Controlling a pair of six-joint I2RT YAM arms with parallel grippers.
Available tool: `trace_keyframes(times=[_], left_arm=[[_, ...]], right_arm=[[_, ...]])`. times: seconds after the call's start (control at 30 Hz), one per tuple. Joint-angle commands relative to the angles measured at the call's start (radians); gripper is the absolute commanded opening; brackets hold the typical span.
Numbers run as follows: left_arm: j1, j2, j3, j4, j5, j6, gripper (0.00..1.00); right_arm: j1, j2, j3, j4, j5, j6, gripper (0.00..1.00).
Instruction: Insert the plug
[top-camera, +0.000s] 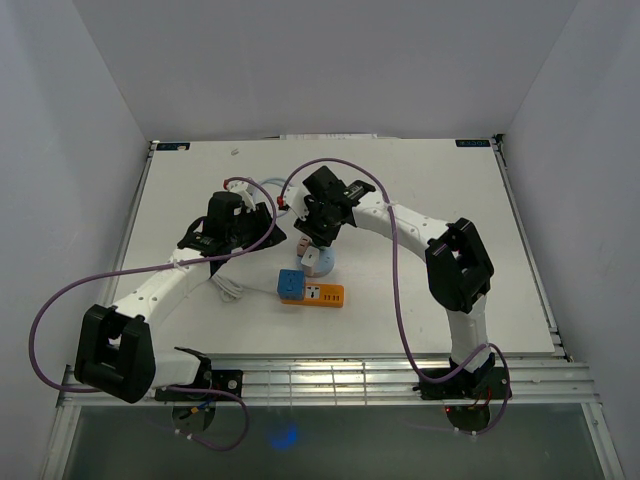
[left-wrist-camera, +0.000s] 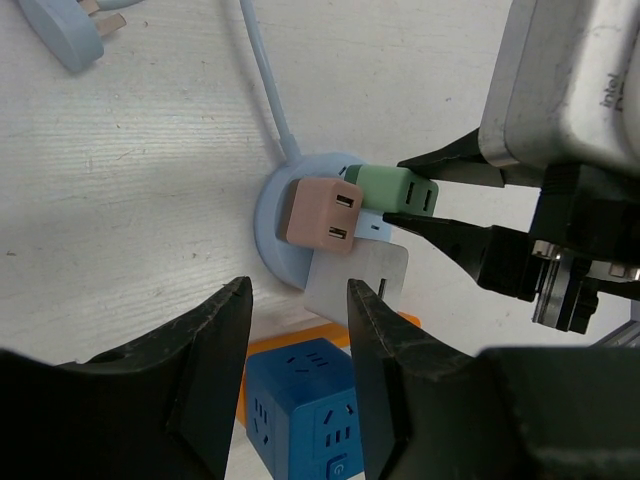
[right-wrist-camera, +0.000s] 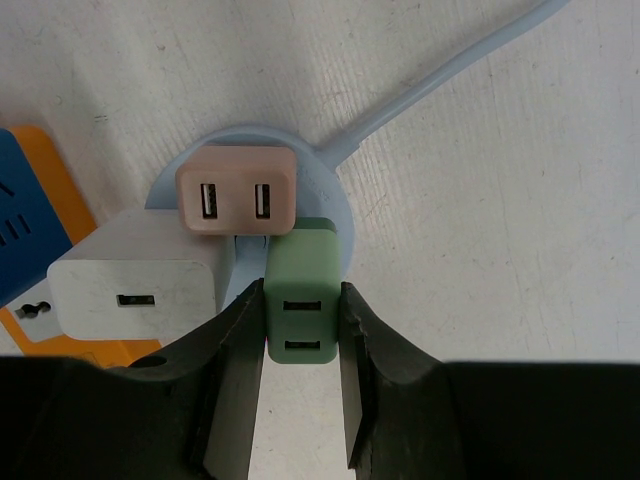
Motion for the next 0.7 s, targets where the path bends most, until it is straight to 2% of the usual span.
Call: trace_keyframes(times=[0.0, 0.67], left_arm=[[0.004, -0.037, 0.032, -0.003, 0.011, 0.015, 0.53], [0.004, -0.041, 0.029, -0.006, 0.018, 0.017, 0.52]], right_arm=[[-0.001, 0.013, -0.003, -0.029, 0.037, -0.019, 0.08], [0.002, 0.043, -0.001, -0.032, -0.015, 0.020, 0.08]])
